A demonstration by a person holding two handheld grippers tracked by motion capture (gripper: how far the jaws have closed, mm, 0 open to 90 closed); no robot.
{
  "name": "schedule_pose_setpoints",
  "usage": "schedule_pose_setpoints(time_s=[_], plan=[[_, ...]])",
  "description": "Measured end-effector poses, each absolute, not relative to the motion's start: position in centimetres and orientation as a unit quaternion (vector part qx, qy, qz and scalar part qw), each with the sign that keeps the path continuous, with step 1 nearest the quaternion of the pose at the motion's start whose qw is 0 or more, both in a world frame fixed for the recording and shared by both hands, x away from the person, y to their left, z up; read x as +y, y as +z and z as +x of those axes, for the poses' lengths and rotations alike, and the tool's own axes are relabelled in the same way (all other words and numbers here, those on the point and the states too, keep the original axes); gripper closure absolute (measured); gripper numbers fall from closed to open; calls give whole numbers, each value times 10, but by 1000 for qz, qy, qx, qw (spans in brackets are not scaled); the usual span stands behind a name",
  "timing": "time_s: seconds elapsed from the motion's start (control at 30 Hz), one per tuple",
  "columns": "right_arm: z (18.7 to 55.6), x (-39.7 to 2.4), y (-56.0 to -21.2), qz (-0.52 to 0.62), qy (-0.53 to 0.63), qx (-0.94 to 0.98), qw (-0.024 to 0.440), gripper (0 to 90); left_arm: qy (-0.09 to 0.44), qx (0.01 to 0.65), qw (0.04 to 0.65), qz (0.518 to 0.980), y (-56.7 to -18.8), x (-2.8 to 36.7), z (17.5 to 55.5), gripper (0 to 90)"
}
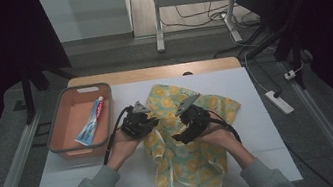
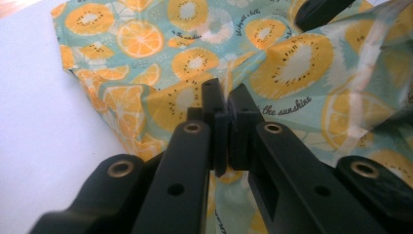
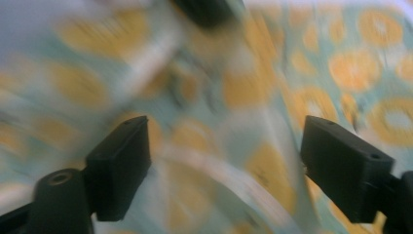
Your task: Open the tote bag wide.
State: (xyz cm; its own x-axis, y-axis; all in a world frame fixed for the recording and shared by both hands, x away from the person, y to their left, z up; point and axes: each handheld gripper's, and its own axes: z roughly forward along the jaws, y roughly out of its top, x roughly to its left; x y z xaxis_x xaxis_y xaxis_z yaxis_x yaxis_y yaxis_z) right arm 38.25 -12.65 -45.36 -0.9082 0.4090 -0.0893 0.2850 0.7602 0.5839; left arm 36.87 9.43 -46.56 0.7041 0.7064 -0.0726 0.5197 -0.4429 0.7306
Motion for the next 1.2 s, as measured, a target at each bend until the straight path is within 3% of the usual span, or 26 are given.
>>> schedule_pose_setpoints(time_s=[0.03, 0.07, 0.17, 0.23, 0.4, 0.57, 0.7, 0.9, 1.1, 1.2], plan=[[390, -138, -461, 183, 293, 936, 63, 499, 124, 365, 383, 840, -465, 95, 368, 876], [390, -138, -461, 183, 293, 936, 63, 499, 124, 364, 384, 839, -464, 96, 367, 876], [401, -155, -466, 217, 307, 927, 24, 797, 125, 362, 384, 840, -463, 97, 366, 874], [404, -162, -465, 223, 327, 918, 8, 892, 126, 360, 385, 840, -463, 96, 365, 871], [392, -165, -439, 208, 395, 895, -3, 895, 136, 351, 398, 836, -455, 99, 359, 860], [363, -156, -396, 169, 443, 881, 13, 895, 140, 340, 434, 823, -442, 100, 353, 846], [347, -147, -386, 146, 451, 880, 33, 895, 160, 338, 432, 821, -438, 94, 351, 844], [375, -161, -408, 201, 439, 872, 79, 895, 156, 352, 404, 830, -452, 92, 360, 750], [414, -192, -446, 290, 425, 855, 60, 894, 155, 338, 402, 837, -447, 93, 354, 546], [426, -203, -461, 316, 418, 850, 49, 894, 150, 329, 407, 838, -442, 94, 346, 494]])
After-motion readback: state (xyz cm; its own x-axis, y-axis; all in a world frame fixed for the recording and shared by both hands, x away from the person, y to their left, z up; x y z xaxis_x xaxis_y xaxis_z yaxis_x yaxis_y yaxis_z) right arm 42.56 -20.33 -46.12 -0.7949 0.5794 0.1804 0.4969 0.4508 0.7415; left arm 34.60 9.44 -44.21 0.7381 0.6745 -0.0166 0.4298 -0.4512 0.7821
